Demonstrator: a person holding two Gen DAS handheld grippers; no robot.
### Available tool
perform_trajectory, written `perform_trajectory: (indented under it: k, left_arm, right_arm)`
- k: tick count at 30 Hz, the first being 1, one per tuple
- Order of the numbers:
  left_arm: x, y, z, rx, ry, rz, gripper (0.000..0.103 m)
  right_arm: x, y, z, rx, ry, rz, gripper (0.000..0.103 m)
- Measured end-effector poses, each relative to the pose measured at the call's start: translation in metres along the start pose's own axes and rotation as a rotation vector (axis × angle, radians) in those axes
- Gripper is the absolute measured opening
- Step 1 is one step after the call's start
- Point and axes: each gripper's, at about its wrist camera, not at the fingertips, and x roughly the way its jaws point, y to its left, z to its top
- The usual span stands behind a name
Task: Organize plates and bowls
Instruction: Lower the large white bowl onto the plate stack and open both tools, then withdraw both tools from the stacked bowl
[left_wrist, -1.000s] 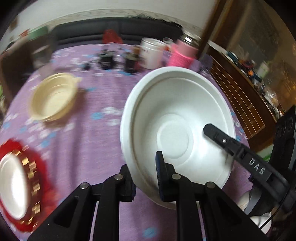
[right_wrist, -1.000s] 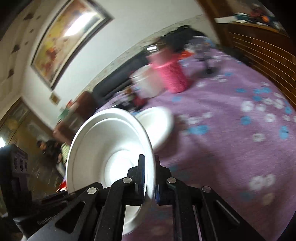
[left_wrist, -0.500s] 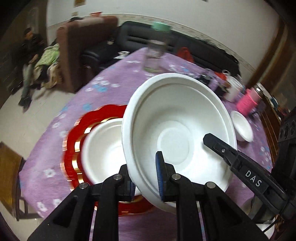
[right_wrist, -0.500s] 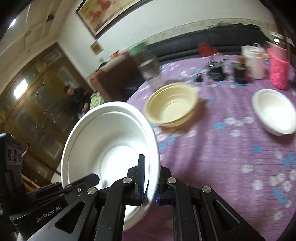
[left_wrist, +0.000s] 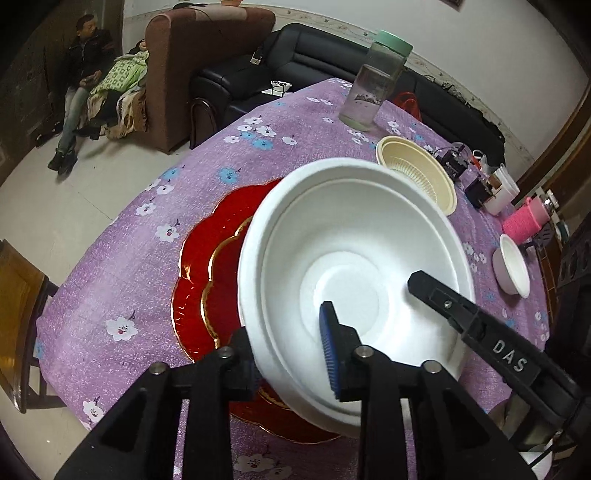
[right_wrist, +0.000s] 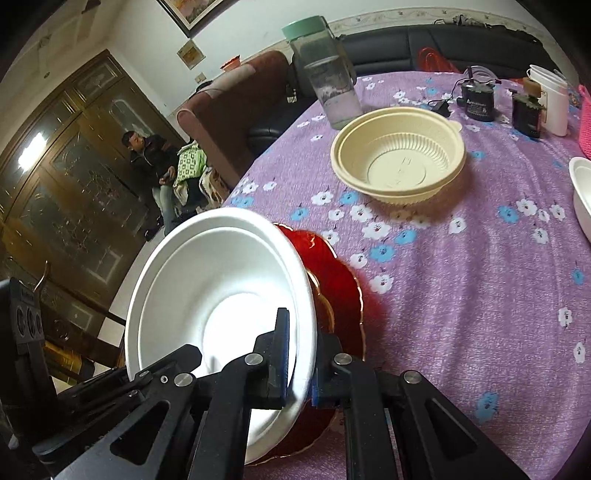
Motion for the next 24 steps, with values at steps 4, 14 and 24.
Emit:
perform_trajectory:
  k: [4, 14, 24]
  left_arm:
    - [-0.012, 0.005, 0.002, -0.023, -0.041, -0.007, 0.051]
    - [-0.048, 0.026, 0.002, -0.088, -0.151, 0.011, 0.065]
    - [-0.056, 0.019, -0.004, -0.074, -0.156, -0.031, 0.066]
  right_arm:
    - [0.007, 0.004, 0.001, -0.007, 0.009, -0.005, 0.01]
    - [0.012, 0.012, -0.003, -0.057, -0.029, -0.065, 0.017]
    - [-0.015, 0.02, -0.008, -0.093, -0.153, -0.089, 0.061]
